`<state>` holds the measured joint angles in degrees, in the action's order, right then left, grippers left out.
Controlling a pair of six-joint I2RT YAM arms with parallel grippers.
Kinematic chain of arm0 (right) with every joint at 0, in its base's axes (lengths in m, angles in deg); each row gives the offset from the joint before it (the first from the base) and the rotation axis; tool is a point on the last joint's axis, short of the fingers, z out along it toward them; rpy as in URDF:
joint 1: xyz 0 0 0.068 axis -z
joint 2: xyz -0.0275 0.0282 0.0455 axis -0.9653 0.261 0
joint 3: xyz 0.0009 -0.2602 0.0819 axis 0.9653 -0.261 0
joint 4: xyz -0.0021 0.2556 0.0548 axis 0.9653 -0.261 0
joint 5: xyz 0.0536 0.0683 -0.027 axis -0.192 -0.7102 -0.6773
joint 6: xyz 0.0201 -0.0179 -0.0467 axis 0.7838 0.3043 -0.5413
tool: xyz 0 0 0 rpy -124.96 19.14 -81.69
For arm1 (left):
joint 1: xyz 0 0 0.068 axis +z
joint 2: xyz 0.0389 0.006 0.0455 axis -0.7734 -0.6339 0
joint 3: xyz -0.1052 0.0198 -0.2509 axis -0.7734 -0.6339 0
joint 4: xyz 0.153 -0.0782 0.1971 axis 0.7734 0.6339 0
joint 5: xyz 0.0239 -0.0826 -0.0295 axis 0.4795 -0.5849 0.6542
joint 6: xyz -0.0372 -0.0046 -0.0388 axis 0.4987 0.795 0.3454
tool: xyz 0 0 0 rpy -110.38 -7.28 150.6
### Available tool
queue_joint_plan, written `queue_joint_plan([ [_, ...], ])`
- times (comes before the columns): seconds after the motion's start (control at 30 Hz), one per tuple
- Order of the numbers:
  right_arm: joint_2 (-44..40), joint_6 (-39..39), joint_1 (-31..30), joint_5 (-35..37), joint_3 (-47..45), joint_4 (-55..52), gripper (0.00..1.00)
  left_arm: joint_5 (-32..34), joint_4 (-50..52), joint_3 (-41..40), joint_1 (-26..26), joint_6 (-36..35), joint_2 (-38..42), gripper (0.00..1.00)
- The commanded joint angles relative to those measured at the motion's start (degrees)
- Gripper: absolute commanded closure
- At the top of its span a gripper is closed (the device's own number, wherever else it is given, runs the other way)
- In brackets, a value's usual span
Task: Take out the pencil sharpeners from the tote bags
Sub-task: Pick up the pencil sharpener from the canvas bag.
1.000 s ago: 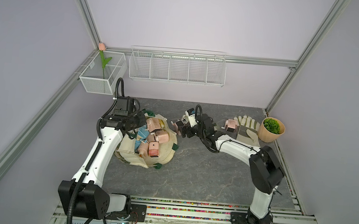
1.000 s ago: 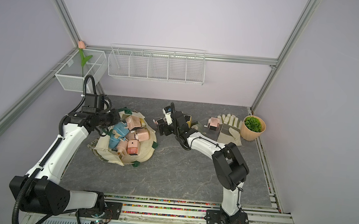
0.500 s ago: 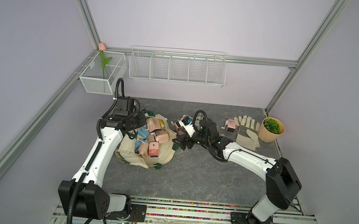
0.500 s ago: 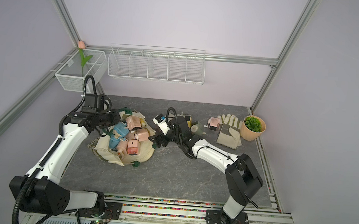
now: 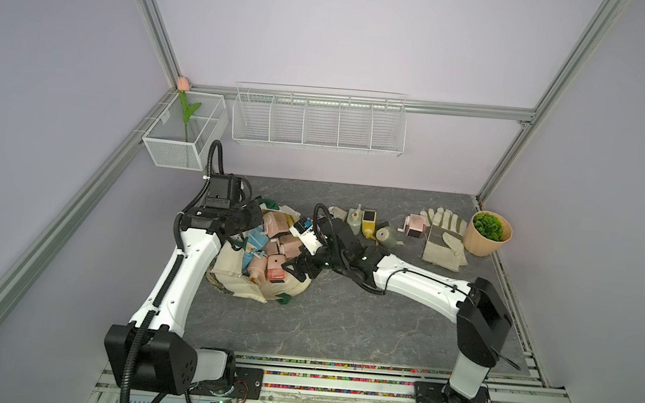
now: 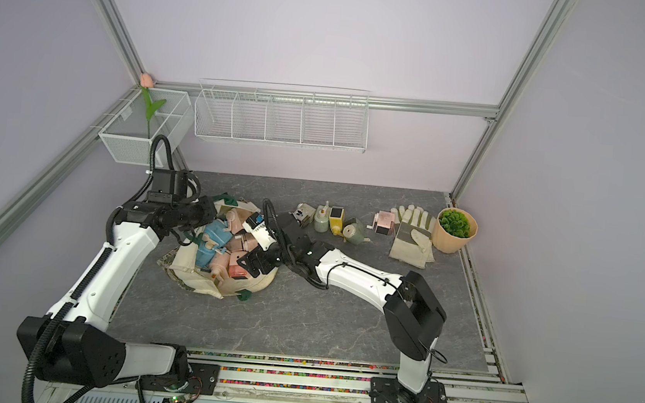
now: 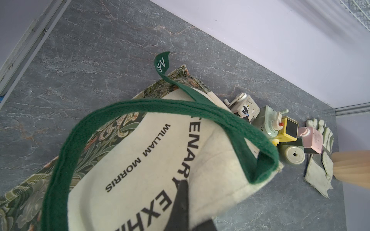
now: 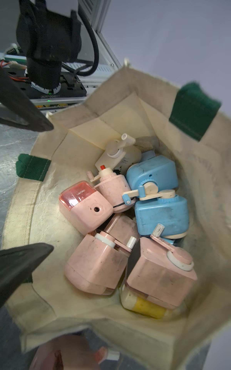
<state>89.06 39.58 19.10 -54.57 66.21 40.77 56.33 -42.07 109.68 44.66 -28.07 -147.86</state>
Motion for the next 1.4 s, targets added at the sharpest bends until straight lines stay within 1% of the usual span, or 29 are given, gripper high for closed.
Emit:
queue_joint_plan([
  [0.0, 4.6, 4.4, -1.4, 6.3, 3.2, -4.5, 0.13, -0.5, 1.2, -0.3, 0.4, 0.5, 0.1, 1.0],
  [0.03, 6.0, 5.6, -1.6, 7.0, 4.2, -4.4, 0.13, -0.5, 1.2, -0.3, 0.4, 0.6, 0.2, 1.0],
  [0.13, 10.3, 5.9, -2.8, 8.5, 8.6, -6.1, 0.14, -0.4, 1.2, -0.2, 0.4, 0.6, 0.1, 1.0],
  [0.33, 18.1, 7.1, -4.8, 12.7, 16.0, -8.9, 0.11, -0.6, 1.1, -0.3, 0.5, 0.6, 0.3, 1.0],
  [0.53, 23.7, 8.7, -5.4, 19.1, 21.3, -11.3, 0.09, -0.6, 1.1, -0.4, 0.4, 0.5, 0.5, 1.0],
  [0.67, 27.6, 7.6, -5.6, 22.4, 26.3, -16.2, 0.09, -0.6, 1.1, -0.5, 0.5, 0.5, 0.4, 1.0],
  [0.8, 28.1, 5.6, -5.6, 25.8, 27.2, -18.6, 0.13, -0.6, 1.1, -0.4, 0.4, 0.6, 0.2, 1.0],
  [0.9, 27.6, 4.4, -5.6, 27.8, 27.9, -21.5, 0.2, -0.3, 1.2, -0.5, 0.4, 0.5, 0.3, 1.0],
  [1.03, 26.3, 3.0, -5.3, 27.2, 26.0, -20.3, 0.29, -0.2, 1.1, -0.6, 0.5, 0.5, 0.4, 1.0],
  [1.07, 26.6, 2.8, -5.2, 26.3, 26.2, -20.2, 0.31, -0.2, 1.1, -0.5, 0.4, 0.5, 0.4, 1.0],
  [1.17, 27.8, 1.5, -5.2, 23.6, 27.7, -20.8, 0.42, -0.2, 1.1, -0.5, 0.5, 0.5, 0.3, 1.0],
  [1.23, 27.3, 0.8, -5.2, 22.3, 27.4, -20.7, 0.5, -0.2, 1.2, -0.5, 0.4, 0.4, 0.4, 1.0],
  [1.37, 21.7, -1.3, -5.4, 18.4, 20.7, -15.1, 0.57, -0.2, 1.1, -0.5, 0.5, 0.4, 0.4, 1.0],
])
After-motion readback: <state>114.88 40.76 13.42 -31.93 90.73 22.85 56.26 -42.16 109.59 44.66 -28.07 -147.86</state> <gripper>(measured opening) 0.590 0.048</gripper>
